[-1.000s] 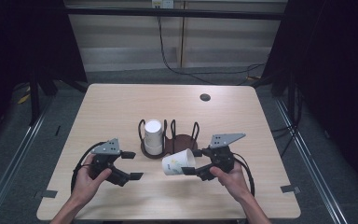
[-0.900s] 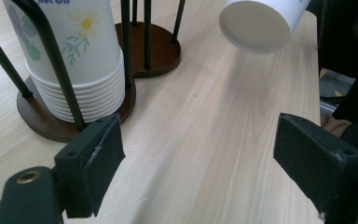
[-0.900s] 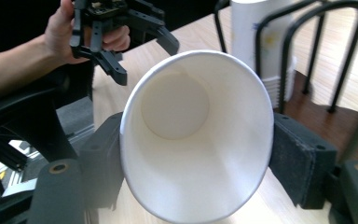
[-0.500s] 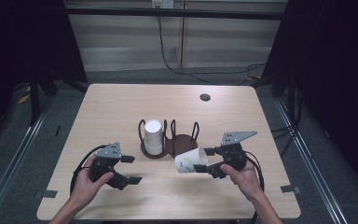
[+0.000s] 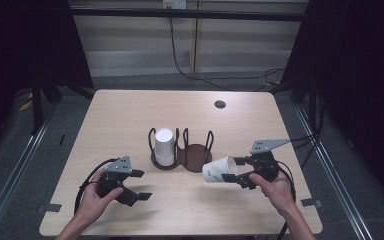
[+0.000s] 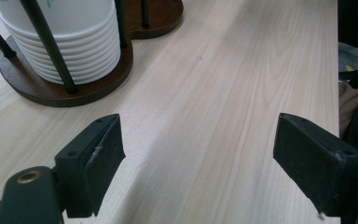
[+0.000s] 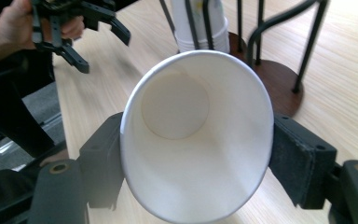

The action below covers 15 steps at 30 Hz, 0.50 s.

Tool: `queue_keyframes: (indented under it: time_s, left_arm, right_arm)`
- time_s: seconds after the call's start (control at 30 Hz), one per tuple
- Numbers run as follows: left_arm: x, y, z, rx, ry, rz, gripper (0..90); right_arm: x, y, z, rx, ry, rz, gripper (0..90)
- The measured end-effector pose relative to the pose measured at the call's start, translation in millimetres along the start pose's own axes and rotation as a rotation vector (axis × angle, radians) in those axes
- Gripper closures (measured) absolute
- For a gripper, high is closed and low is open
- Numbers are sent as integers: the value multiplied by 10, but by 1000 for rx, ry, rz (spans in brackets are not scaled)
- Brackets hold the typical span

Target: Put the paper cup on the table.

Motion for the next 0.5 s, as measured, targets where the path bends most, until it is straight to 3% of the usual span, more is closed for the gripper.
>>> queue_keyframes:
  time_s: [0.3,0.33,0.5]
  left_arm:
    - [25,-11,-71,12,2,-1,161]
    - [28,-21,-73,7,1,6,161]
    - [33,-25,-71,7,4,5,161]
  right_arm:
    - [63,119,-29,-13,-46,-42,265]
    - [79,149,-27,-14,-70,-53,265]
    - [109,235,-5,-30,-77,-77,263]
Point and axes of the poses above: each handheld gripper's, and its own axes: x roughly backward along the jaws, z roughly out of its top, y roughly to its right, the point moved 4 cm from there along -x, roughly forward along the jaws, and after that the axes turned 13 degrees about x, right-handed, at the moved point
